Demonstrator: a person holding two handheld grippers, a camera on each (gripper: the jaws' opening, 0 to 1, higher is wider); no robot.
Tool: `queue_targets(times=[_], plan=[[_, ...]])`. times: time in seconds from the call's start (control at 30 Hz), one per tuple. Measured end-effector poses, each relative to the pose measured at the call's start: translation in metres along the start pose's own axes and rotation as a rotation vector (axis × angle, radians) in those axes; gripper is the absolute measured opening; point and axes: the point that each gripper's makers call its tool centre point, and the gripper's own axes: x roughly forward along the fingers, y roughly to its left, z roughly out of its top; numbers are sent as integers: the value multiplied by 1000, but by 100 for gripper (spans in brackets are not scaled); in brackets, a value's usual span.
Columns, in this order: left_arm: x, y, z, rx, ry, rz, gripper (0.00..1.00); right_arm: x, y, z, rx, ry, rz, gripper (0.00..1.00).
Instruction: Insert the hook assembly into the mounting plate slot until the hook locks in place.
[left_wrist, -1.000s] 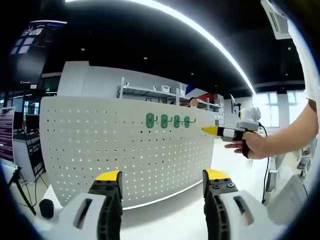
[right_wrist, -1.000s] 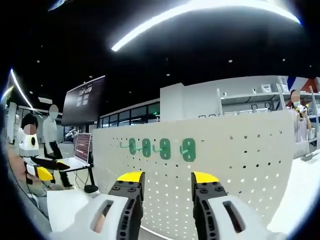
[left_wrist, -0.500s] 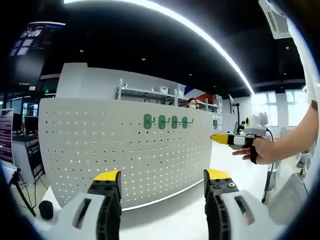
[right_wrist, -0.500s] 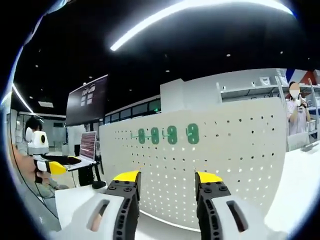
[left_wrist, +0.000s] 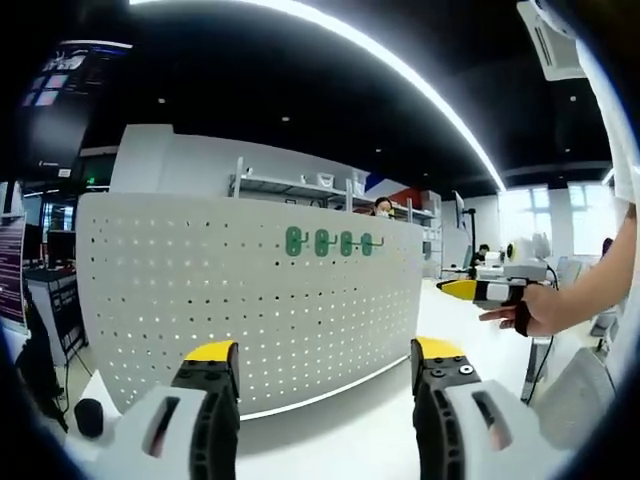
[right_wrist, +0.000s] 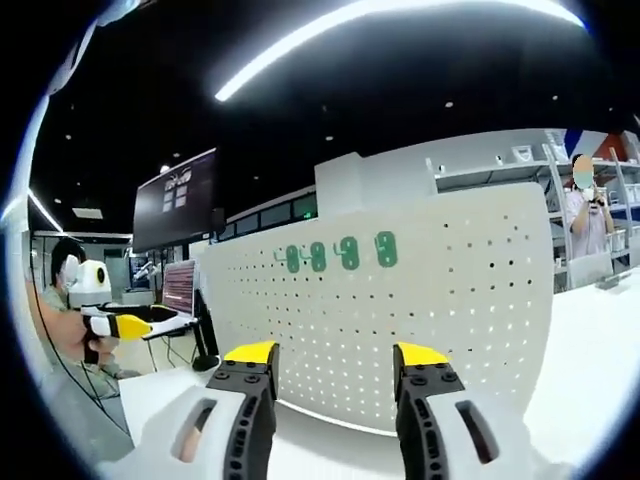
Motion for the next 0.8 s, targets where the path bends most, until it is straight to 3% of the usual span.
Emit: queue_targets(times=[0.8], plan=[[-19,4,-8,-23,3,1,74,-35,18,-22,16,41,2,47]])
